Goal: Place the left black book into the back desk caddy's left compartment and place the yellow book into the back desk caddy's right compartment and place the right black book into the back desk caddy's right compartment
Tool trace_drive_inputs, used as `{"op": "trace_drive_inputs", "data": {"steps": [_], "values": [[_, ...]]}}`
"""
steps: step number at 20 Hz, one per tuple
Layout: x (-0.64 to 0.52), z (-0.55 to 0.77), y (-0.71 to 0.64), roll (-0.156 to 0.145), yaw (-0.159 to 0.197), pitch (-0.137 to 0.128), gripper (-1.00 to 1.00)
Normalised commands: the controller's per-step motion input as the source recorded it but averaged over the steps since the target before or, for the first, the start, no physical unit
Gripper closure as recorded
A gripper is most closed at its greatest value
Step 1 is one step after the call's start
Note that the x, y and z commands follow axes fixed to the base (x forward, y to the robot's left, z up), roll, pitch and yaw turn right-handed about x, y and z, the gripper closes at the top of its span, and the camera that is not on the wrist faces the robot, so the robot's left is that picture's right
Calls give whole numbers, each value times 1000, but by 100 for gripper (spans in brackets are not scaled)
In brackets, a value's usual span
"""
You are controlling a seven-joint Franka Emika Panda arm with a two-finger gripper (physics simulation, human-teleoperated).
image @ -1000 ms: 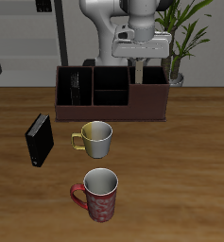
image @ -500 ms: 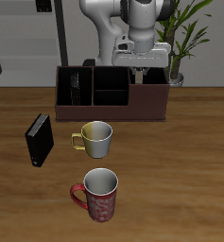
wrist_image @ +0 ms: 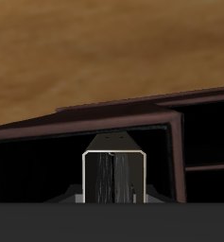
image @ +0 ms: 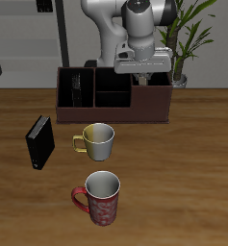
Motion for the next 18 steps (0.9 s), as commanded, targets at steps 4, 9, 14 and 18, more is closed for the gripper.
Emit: {"op": "trace_drive_inputs", "data": {"steps": [4,9,14,18], "values": [[34,34,-78,-20,-21,0,-100],[23,59,-1,11,21,-23,-100],[95,97,-164,-45,14,-17,-100],[234,240,-358,-62,92,-62,-100]]}}
